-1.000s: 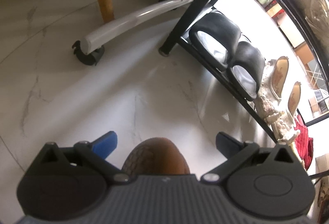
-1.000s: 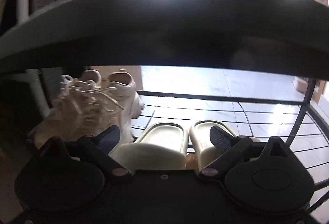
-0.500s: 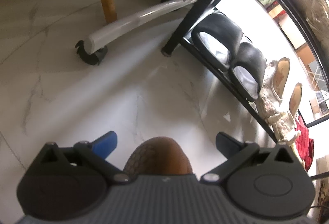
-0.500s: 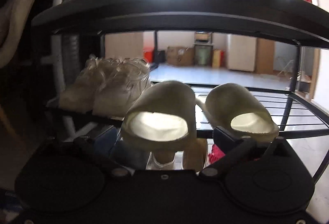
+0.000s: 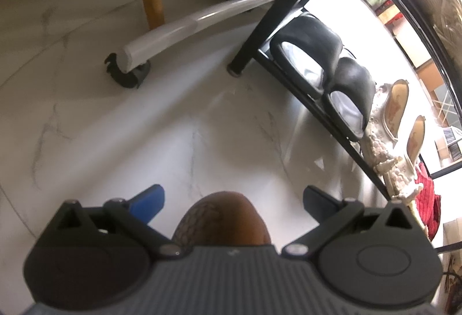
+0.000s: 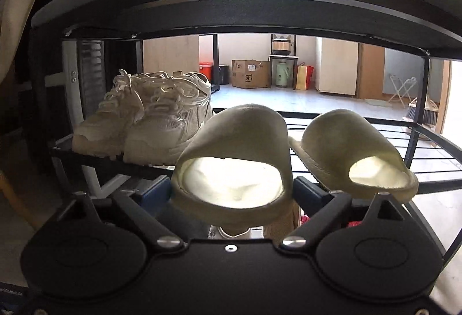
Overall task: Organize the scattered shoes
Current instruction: 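Slide the cream slides onto the shelf beside the white sneakers with the right gripper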
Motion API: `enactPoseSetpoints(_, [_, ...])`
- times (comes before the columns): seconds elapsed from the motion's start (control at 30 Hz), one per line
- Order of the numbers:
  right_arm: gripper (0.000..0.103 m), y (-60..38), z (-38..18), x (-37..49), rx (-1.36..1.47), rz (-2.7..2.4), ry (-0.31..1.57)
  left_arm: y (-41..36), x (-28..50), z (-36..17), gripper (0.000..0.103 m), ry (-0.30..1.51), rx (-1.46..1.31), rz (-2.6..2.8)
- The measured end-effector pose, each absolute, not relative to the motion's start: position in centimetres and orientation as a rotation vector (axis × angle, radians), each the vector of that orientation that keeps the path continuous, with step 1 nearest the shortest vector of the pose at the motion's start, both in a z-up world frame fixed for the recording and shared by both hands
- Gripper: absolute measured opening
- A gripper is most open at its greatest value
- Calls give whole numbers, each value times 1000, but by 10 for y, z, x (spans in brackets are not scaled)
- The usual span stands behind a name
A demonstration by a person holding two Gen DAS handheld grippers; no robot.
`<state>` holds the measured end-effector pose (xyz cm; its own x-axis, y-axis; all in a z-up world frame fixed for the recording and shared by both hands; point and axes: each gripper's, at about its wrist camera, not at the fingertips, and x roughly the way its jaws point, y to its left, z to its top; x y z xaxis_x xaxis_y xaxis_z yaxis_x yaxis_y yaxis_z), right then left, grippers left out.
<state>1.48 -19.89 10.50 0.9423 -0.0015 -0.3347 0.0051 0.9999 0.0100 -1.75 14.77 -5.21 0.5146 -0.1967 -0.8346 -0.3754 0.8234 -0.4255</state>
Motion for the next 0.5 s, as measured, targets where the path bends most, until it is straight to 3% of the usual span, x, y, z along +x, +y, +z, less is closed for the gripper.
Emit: enactPoseSetpoints(0.5, [90,-197,100,33,-44,3,311,148,-17,-53,102,1045,-630,111])
